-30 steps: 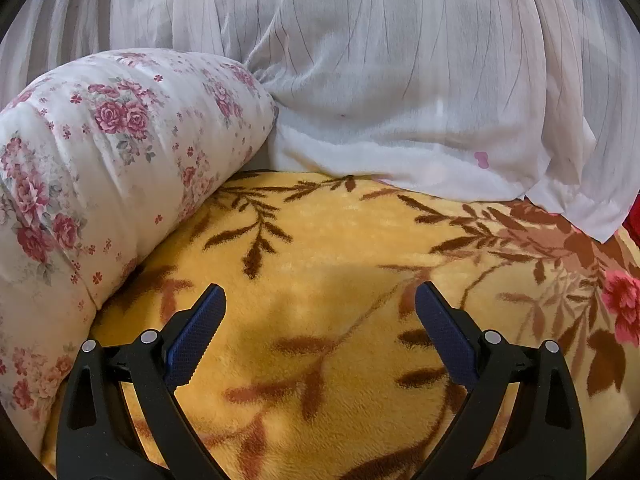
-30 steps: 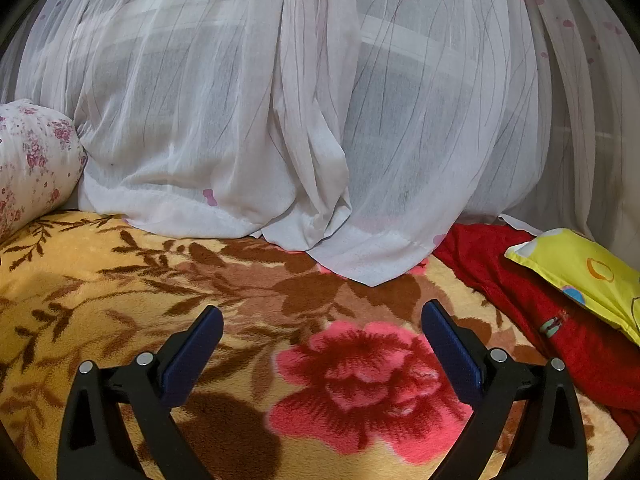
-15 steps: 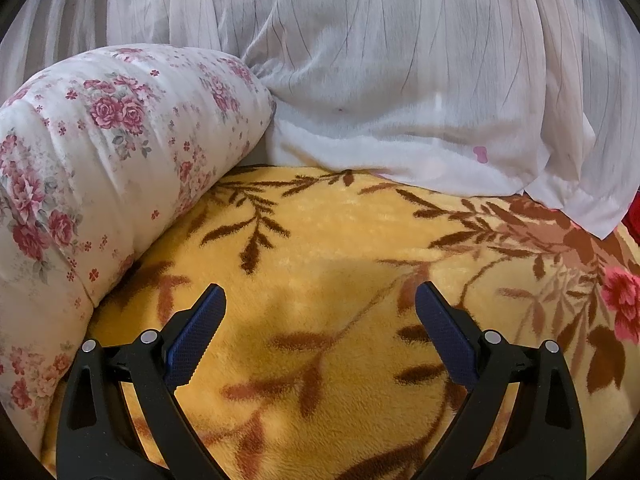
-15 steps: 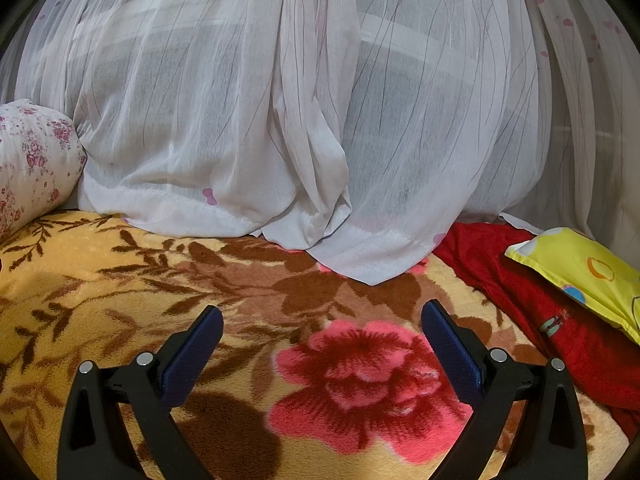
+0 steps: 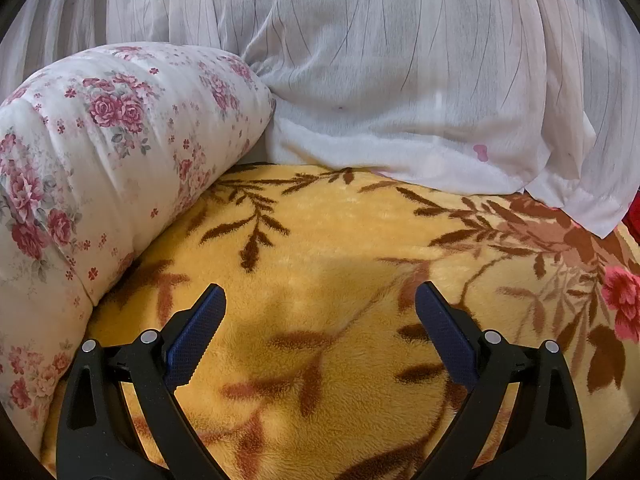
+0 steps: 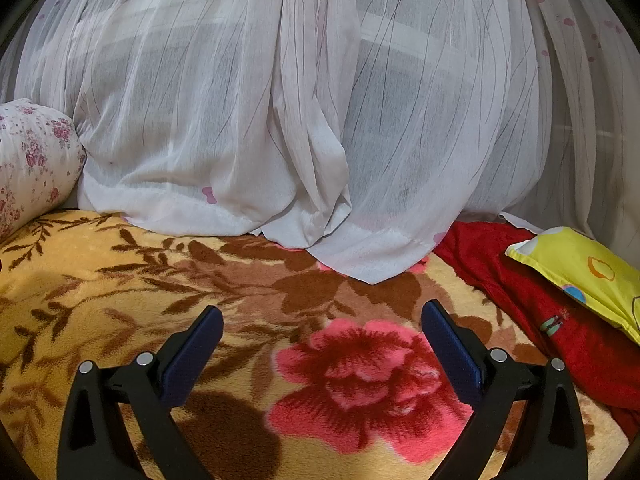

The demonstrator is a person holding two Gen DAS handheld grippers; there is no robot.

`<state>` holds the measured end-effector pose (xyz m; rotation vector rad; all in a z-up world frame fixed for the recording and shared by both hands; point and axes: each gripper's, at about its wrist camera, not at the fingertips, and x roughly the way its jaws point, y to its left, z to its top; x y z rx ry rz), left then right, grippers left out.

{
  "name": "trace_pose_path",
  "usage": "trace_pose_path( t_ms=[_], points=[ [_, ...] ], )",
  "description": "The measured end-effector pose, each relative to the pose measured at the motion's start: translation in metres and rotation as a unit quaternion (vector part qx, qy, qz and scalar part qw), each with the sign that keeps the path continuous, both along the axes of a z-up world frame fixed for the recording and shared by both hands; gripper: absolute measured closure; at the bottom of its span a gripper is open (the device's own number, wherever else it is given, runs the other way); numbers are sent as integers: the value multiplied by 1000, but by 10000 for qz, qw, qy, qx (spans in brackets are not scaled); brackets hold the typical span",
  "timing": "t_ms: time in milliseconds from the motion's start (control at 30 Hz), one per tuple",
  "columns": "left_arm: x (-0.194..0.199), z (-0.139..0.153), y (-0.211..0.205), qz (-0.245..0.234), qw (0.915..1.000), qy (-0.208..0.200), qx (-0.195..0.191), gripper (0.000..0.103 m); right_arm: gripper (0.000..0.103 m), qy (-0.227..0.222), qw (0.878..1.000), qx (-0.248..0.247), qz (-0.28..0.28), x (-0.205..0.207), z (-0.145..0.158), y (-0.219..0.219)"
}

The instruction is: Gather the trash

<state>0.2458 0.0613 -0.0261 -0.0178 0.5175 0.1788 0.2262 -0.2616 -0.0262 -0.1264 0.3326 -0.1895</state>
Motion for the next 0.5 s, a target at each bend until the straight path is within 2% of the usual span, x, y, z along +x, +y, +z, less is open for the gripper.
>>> trace_pose_path(
  t_ms=[500],
  points=[
    [0,-1,0,0,10000,3,3,10,5,10,10000,-1,0,1,0,0]
  ],
)
